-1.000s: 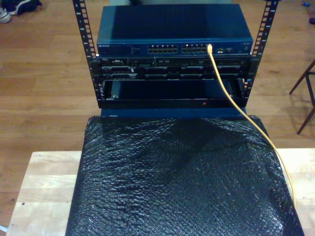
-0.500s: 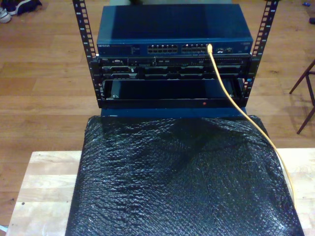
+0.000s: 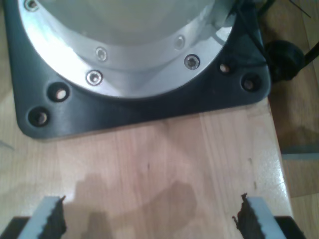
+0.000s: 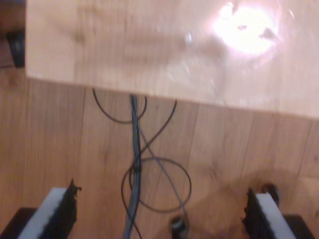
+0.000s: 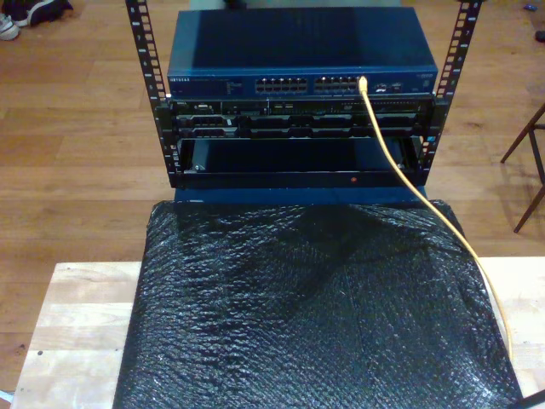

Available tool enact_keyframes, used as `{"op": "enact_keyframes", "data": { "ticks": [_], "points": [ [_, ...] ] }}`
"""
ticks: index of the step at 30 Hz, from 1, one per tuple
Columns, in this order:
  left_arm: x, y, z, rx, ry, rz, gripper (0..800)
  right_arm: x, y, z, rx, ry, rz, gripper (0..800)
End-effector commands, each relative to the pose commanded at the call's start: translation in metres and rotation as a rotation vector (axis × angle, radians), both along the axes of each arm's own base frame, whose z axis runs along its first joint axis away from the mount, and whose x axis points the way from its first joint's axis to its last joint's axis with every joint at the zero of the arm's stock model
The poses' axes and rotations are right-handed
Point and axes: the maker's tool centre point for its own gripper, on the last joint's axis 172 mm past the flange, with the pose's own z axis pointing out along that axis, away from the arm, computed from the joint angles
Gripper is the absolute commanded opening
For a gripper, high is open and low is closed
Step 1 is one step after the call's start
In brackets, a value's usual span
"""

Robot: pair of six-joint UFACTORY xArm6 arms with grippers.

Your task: Grab the cable and plug it in

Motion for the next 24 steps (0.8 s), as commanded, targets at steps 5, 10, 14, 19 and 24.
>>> {"op": "enact_keyframes", "data": {
  "ticks": [5,10,14,19,24],
  "points": [
    [0.0,0.0,0.0,0.0,0.0,0.0,800,-0.006,0.015,-0.024,0.026,0.005,-0.013,798],
    [0.0,0.0,0.0,0.0,0.0,0.0,800,-0.006,0.015,-0.049,-0.013,-0.003,-0.009,798],
    [0.0,0.0,0.0,0.0,0.0,0.0,800,-0.006,0.017,-0.06,-0.027,-0.006,-0.006,798],
    [0.0,0.0,0.0,0.0,0.0,0.0,800,-0.011,0.025,-0.07,-0.005,0.002,-0.017,798],
    [0.0,0.0,0.0,0.0,0.0,0.0,800,-0.022,0.035,-0.078,0.024,0.0,-0.052,799]
  ]
}}
